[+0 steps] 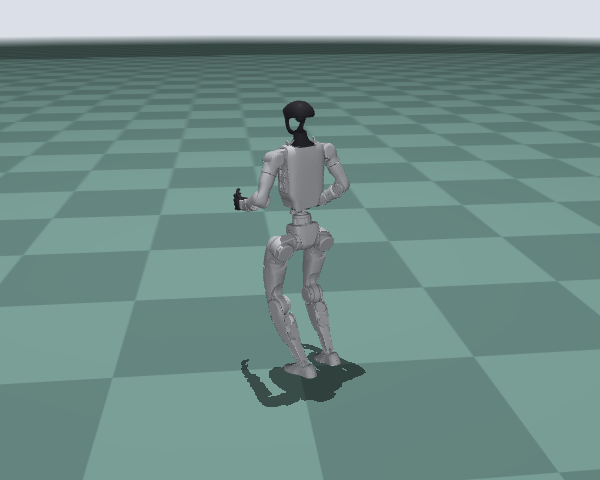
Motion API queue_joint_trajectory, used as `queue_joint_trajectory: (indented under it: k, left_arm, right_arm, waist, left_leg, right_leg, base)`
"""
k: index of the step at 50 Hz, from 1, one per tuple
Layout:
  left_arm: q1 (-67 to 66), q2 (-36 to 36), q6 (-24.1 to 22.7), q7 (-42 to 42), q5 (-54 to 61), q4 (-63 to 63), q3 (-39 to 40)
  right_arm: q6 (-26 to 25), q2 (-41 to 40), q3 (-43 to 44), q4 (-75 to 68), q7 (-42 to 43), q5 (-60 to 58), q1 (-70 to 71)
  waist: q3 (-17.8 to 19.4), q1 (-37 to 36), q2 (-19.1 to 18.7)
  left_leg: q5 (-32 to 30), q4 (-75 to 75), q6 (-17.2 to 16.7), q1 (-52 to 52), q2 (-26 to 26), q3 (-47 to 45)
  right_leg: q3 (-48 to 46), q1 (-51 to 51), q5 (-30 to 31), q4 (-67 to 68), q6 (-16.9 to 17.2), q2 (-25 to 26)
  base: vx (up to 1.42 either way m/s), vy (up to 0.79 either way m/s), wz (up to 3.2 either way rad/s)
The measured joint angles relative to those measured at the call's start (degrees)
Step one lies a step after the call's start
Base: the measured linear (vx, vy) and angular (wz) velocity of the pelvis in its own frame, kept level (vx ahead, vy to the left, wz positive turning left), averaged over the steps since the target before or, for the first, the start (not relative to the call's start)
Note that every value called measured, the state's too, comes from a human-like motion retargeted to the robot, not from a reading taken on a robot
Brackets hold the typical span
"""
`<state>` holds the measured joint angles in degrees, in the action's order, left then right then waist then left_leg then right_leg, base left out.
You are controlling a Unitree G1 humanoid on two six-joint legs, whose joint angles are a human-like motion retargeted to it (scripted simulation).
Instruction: Run
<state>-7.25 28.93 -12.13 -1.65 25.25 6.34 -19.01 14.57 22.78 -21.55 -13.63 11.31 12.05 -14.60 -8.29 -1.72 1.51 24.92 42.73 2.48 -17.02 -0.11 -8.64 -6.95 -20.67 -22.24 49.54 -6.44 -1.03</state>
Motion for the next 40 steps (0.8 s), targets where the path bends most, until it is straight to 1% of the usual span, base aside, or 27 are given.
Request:
queue_joint_trajectory:
  k: [2, 3, 5, 8, 10, 13, 16, 18, 19, 20, 22, 23, 25, 28, 30, 31, 33, 35, 37, 40]
  left_arm:
    - [-2.9, 0.3, 1.1, 1.4, 0.6, 2.3, 0.4]
    - [-4.2, 0.5, 1.7, 2.2, 0.8, 3.5, 0.8]
    - [-6.5, 0.7, 3.0, 3.5, 0.9, 6.2, 1.8]
    - [-9.4, -0.8, 4.3, 4.2, 0.6, 10.5, 3.8]
    - [-10.9, -2.3, 4.4, 4.5, 0.5, 12.3, 4.7]
    - [-12.9, -3.0, 3.5, 5.3, 1.4, 11.3, 4.0]
    - [-13.9, -2.9, 2.3, 5.9, 3.8, 8.8, 2.0]
    - [-13.1, -2.8, 2.1, 6.1, 6.1, 7.2, 0.6]
    - [-12.0, -2.7, 2.2, 6.0, 7.1, 6.5, -0.1]
    - [-10.7, -2.5, 2.3, 5.7, 8.0, 5.7, -0.8]
    - [-7.5, -1.6, 2.2, 4.9, 7.9, 3.7, -1.8]
    - [-5.3, -0.9, 2.1, 4.4, 7.6, 2.6, -2.3]
    - [0.3, 1.1, 1.8, 2.9, 5.5, 0.2, -2.8]
    - [10.2, 3.9, 0.6, -1.5, 0.0, -3.1, -2.4]
    - [16.6, 4.8, -0.1, -5.5, -3.7, -5.0, -2.3]
    - [18.4, 4.9, -0.5, -6.8, -5.0, -5.9, -2.2]
    - [20.5, 5.0, -1.2, -8.8, -7.3, -7.5, -2.1]
    - [20.2, 5.0, -1.9, -9.5, -8.9, -9.0, -2.0]
    - [17.4, 4.8, -2.8, -9.3, -9.8, -9.7, -2.2]
    - [11.7, 4.6, -4.1, -7.8, -10.4, -9.1, -2.3]
  right_arm:
    - [1.0, 1.2, 0.1, 3.8, 0.6, 0.9, 2.4]
    - [1.4, 1.9, 0.2, 5.6, 0.9, 1.3, 4.1]
    - [1.9, 3.3, 0.6, 8.7, 1.9, 1.4, 8.1]
    - [2.7, 4.3, 1.5, 10.9, 4.0, 1.3, 14.7]
    - [3.2, 4.0, 1.9, 11.1, 5.3, 1.6, 16.6]
    - [3.3, 2.6, 1.2, 9.8, 5.3, 3.4, 13.6]
    - [2.8, 1.3, -0.1, 5.9, 3.0, 4.7, 7.0]
    - [2.5, 0.6, -1.0, 2.0, 1.4, 4.4, 3.4]
    - [2.3, 0.4, -1.3, 0.0, 0.7, 4.2, 1.8]
    - [2.0, 0.2, -1.5, -1.9, 0.2, 3.9, 0.4]
    - [1.3, 0.1, -1.6, -4.9, -0.1, 3.7, -2.2]
    - [0.8, 0.2, -1.4, -6.3, -0.2, 3.8, -3.3]
    - [-0.2, 0.1, -0.6, -8.8, 0.1, 3.7, -4.9]
    - [-1.3, -0.8, 0.8, -12.1, 2.1, 3.0, -6.1]
    - [-1.3, -1.9, 1.8, -13.5, 3.5, 2.3, -6.0]
    - [-1.1, -2.2, 2.0, -13.4, 3.9, 1.9, -6.0]
    - [-0.6, -2.4, 2.2, -12.5, 4.4, 1.1, -6.3]
    - [-0.1, -1.7, 2.1, -9.6, 4.4, 0.2, -6.9]
    - [0.8, -1.1, 1.8, -6.5, 4.1, -0.8, -7.5]
    - [2.1, -0.4, 1.2, -2.5, 3.2, -2.8, -8.1]
  waist:
    - [0.5, -1.1, 0.1]
    - [0.8, -1.6, -0.1]
    - [2.0, -2.5, -0.7]
    - [4.1, -3.1, -1.8]
    - [4.5, -3.1, -2.2]
    - [2.7, -2.9, -2.0]
    - [0.3, -2.5, -1.6]
    - [-0.8, -2.0, -1.3]
    - [-1.0, -1.6, -1.3]
    - [-1.2, -1.1, -1.2]
    - [-1.2, 0.0, -1.3]
    - [-0.9, 0.6, -1.1]
    - [0.2, 1.9, -0.3]
    - [2.6, 3.8, 1.5]
    - [4.2, 4.6, 3.0]
    - [4.5, 4.8, 3.5]
    - [4.8, 5.0, 3.7]
    - [4.6, 5.0, 3.3]
    - [3.6, 4.8, 3.0]
    - [1.5, 4.5, 2.3]
  left_leg:
    - [4.1, 11.4, 1.4, -3.3, 3.1, -1.0]
    - [6.7, 17.6, 2.3, -5.0, 5.0, -1.2]
    - [12.2, 29.4, 4.4, -8.4, 9.0, -1.0]
    - [18.7, 41.2, 7.4, -12.4, 13.4, 0.0]
    - [20.3, 43.0, 8.4, -13.8, 14.2, 0.3]
    - [16.6, 35.5, 7.0, -12.8, 11.8, -0.5]
    - [9.7, 21.6, 4.1, -9.0, 7.9, -1.9]
    - [5.9, 11.9, 2.8, -6.2, 5.1, -2.4]
    - [4.7, 8.1, 2.6, -4.9, 3.8, -2.6]
    - [4.0, 4.8, 2.5, -3.6, 2.6, -2.7]
    - [5.6, 2.2, 2.9, -2.1, 1.5, -3.0]
    - [7.6, 1.8, 3.4, -1.6, 0.5, -3.0]
    - [14.2, 3.2, 5.2, -1.3, -1.4, -3.1]
    - [21.7, 8.1, 8.0, -2.2, -2.6, -5.5]
    - [24.5, 9.4, 8.9, -2.6, -3.4, -6.8]
    - [24.6, 9.0, 9.0, -2.5, -3.8, -6.9]
    - [24.0, 6.9, 8.7, -1.5, -4.1, -6.8]
    - [21.1, 2.5, 7.5, 0.5, -4.5, -6.0]
    - [16.0, -3.5, 5.3, 2.8, -5.3, -3.3]
    - [5.4, -13.5, 1.9, 6.3, -4.8, -1.4]
  right_leg:
    - [0.1, 0.7, -3.0, -0.3, -0.3, 1.0]
    - [-0.2, 0.8, -5.7, 0.3, -0.7, 1.6]
    - [-1.5, 0.4, -12.9, 3.3, -1.5, 2.3]
    - [-3.0, -1.1, -22.1, 8.7, -2.0, 2.9]
    - [-3.1, -2.0, -23.4, 9.3, -2.4, 3.3]
    - [-1.0, -0.7, -16.3, 2.7, -2.4, 4.9]
    - [2.8, 1.4, -5.3, -6.2, -2.4, 6.1]
    - [3.7, 1.1, 0.5, -7.4, -2.3, 5.1]
    - [3.3, 0.3, 1.5, -5.5, -2.1, 4.0]
    - [2.7, -0.6, 1.6, -2.9, -1.8, 2.7]
    - [0.7, -2.2, -0.5, 4.7, -1.6, -0.4]
    - [-0.1, -3.0, -2.7, 9.3, -1.6, -2.5]
    - [-1.5, -4.7, -7.7, 19.4, -0.8, -7.6]
    - [-1.5, -7.4, -12.5, 33.2, -0.3, -14.3]
    - [-0.1, -9.6, -13.9, 39.4, -0.5, -17.2]
    - [0.5, -10.2, -14.0, 40.7, -1.0, -17.6]
    - [1.0, -10.7, -13.4, 40.8, -1.5, -17.2]
    - [0.5, -10.0, -11.9, 37.1, -1.6, -15.6]
    - [-0.7, -8.5, -9.4, 30.3, -1.5, -13.4]
    - [-2.1, -5.8, -4.1, 17.0, -1.0, -8.8]
  base:
    - [-0.03, -0.09, -0.22]
    - [-0.03, -0.08, -0.35]
    - [-0.04, -0.08, -0.46]
    - [-0.03, -0.04, -0.39]
    - [-0.01, 0.00, -0.11]
    - [0.02, 0.08, -0.04]
    - [0.02, 0.13, 0.08]
    - [-0.01, 0.13, 0.03]
    - [-0.03, 0.12, 0.04]
    - [-0.05, 0.12, 0.10]
    - [-0.06, 0.11, 0.17]
    - [-0.08, 0.10, 0.27]
    - [-0.08, 0.10, 0.35]
    - [-0.08, 0.09, 0.49]
    - [-0.05, 0.05, 0.49]
    - [-0.02, 0.01, 0.30]
    - [0.03, -0.03, 0.00]
    - [0.09, -0.10, -0.09]
    - [0.11, -0.15, -0.13]
    - [0.11, -0.17, 0.00]
